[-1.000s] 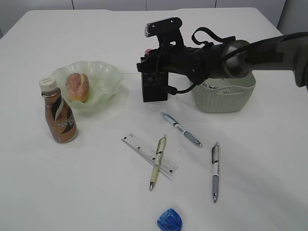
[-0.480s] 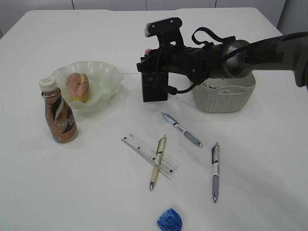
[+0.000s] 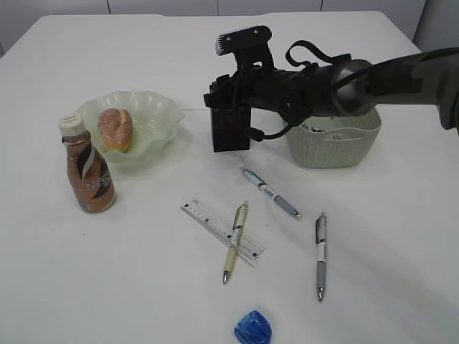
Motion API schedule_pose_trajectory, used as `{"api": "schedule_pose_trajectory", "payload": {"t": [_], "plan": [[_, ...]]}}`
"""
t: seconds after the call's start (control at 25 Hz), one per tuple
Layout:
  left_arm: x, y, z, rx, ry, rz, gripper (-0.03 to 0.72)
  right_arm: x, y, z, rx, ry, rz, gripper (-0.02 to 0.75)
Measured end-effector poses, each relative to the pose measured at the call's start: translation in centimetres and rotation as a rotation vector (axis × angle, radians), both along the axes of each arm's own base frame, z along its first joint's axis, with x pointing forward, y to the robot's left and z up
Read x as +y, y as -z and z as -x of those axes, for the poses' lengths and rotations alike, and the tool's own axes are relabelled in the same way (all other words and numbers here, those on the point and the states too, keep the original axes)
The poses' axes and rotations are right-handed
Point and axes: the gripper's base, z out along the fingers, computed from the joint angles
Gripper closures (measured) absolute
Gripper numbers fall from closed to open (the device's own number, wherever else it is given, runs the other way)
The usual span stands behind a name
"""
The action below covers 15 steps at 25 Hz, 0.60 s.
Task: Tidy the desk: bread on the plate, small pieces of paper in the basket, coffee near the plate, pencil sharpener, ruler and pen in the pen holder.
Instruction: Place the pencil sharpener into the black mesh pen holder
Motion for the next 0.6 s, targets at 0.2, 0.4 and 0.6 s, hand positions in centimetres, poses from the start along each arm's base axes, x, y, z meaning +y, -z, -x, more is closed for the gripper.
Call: {"api": "schedule_pose_trajectory", "payload": {"t": [0.2,0.4,0.6], "plan": [[0.0,0.0,0.0,0.000,0.000,0.000,0.255,-0.1,-0.1,0.1,0.015,0.004,0.008,0.337],[0.0,0.0,0.0,0.000,0.000,0.000,0.255,-0.6,-3.7,0.9,0.043,0.022,0.029,0.335],[0.0,0.0,0.0,0.000,0.000,0.000,0.255,-1.7,-9.2,3.1,0.141,0.066,0.046,0.335]]}}
